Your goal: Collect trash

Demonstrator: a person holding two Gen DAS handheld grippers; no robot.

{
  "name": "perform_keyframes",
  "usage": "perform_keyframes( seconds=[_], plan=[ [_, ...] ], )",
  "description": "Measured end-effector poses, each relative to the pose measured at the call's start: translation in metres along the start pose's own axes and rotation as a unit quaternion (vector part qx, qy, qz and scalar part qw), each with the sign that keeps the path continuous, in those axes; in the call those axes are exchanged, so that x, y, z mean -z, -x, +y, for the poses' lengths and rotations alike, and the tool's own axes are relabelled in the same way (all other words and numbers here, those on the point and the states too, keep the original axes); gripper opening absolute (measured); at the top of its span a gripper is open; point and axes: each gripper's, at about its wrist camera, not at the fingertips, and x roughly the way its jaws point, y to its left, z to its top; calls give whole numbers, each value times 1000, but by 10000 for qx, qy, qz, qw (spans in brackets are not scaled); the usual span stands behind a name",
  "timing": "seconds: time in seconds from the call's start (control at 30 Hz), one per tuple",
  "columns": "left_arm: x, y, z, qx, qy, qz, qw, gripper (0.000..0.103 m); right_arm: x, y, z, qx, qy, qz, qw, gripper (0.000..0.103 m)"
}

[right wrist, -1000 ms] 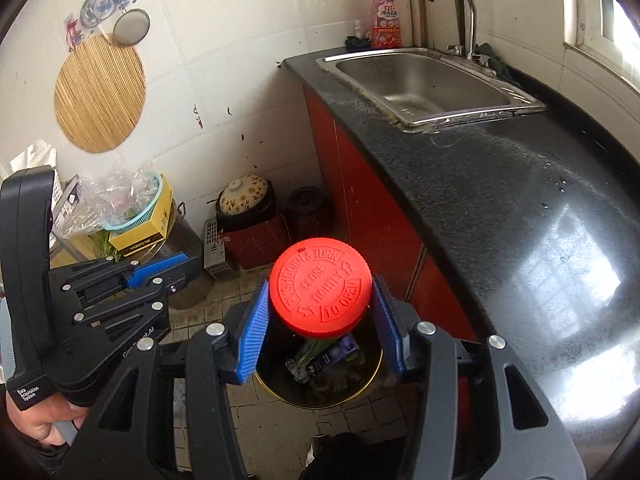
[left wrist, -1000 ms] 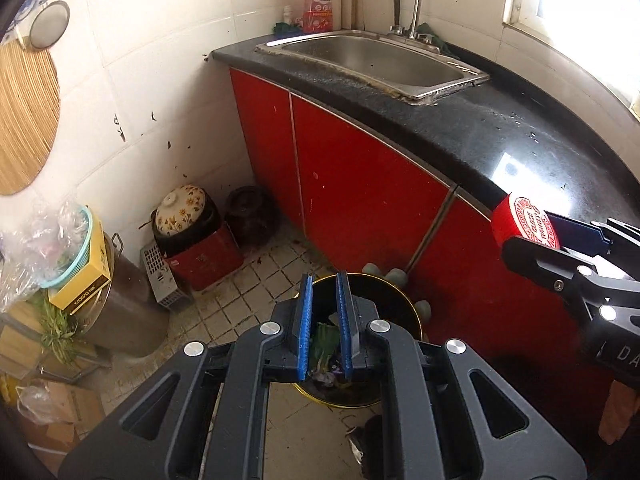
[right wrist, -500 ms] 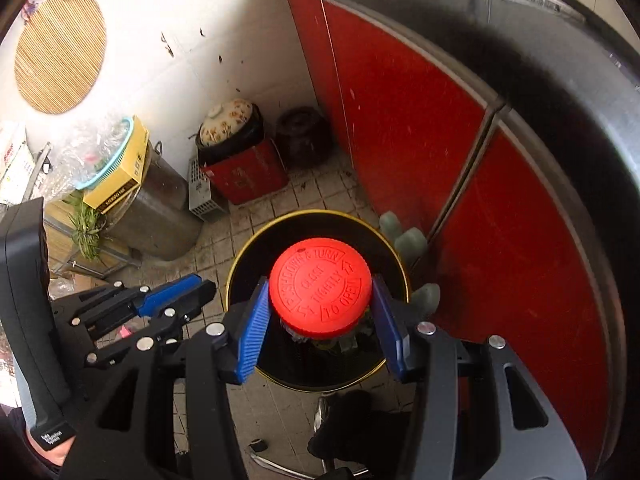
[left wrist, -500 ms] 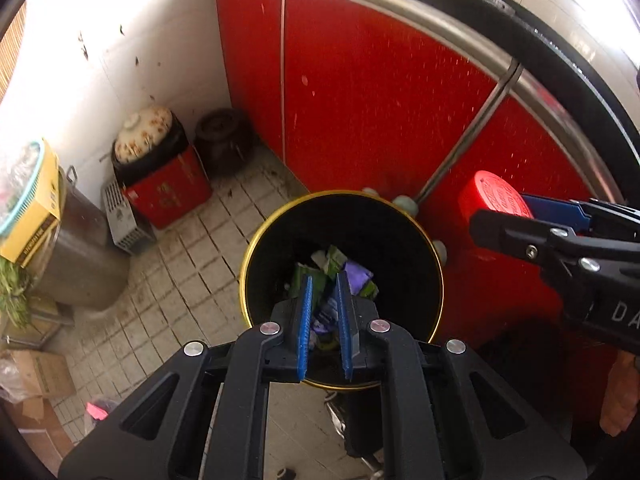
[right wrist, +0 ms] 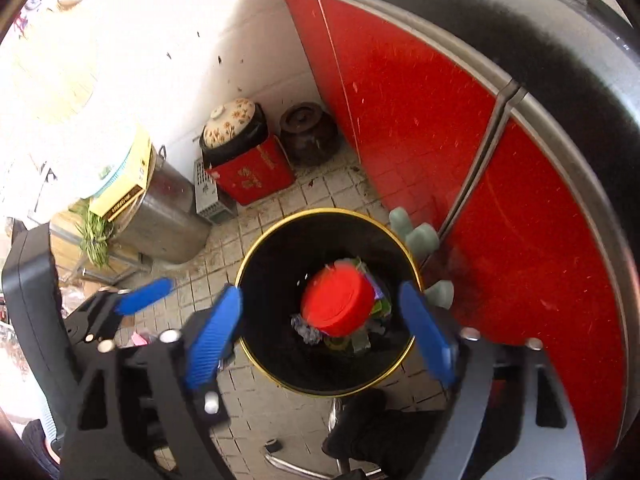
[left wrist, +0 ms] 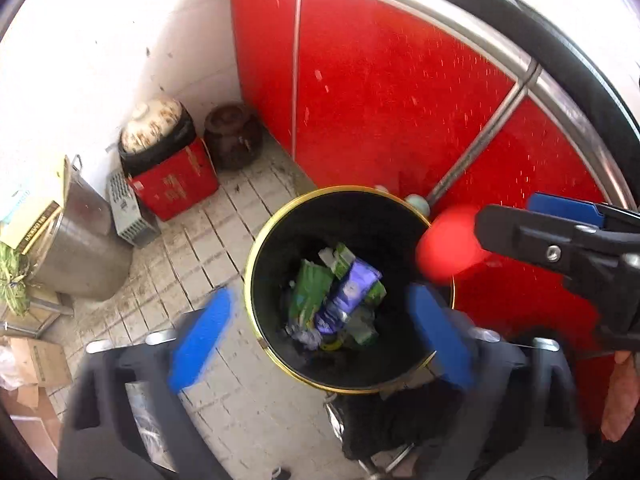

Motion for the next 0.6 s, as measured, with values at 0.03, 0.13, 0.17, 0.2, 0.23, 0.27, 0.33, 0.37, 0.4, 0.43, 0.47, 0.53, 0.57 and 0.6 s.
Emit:
perform_keyframes(
  seconds=[0.03,0.13,0.17,0.2,0.23,0.27,0.33,0.37,0.4,0.43,0.47,0.53,0.57,0.6],
  plan=[
    [0,2,-1,6,-50,-10,10000,91,-1,2,0,-2,7,-10,10000,81],
    [0,3,1,-48,-51,2,10000,91,-2,7,0,-28,24,-39,10000,81],
    [1,4,1,-34,-38,15,10000,91,-2,9,0,-35,26,-52,10000,81],
    [1,4,1,-30,-32,24,10000,91,-3,10,1,-37,27,-71,10000,81],
    [1,5,0,-41,-33,11,10000,91,-2,12,1,-45,31,-90,9999,81],
    [1,7,0,-49,-39,-6,10000,91,-2,14,1,-48,38,-109,9999,81],
    [0,11,-2,-54,-45,-50,10000,91,-1,19,1,-55,67,-136,9999,81],
    [-1,15,-1,-58,-18,-126,9999,91,-1,23,1,-54,65,-160,9998,81],
    [-2,20,-2,-35,11,-213,9998,91,0,29,0,-57,61,-214,9997,81],
    [-3,26,-3,8,25,-281,9996,91,0,35,0,-54,75,-269,9996,81],
    [-5,32,-4,18,31,-328,9995,91,1,44,0,-30,106,-360,9993,81],
    [-10,46,-10,40,24,-456,9990,91,2,73,-1,47,149,-633,9979,81],
    [-13,56,-14,104,2,-568,9983,91,5,92,-4,85,131,-805,9966,83],
    [-17,66,-19,160,-26,-670,9976,92,8,109,-7,162,97,-963,9952,87]
  ],
)
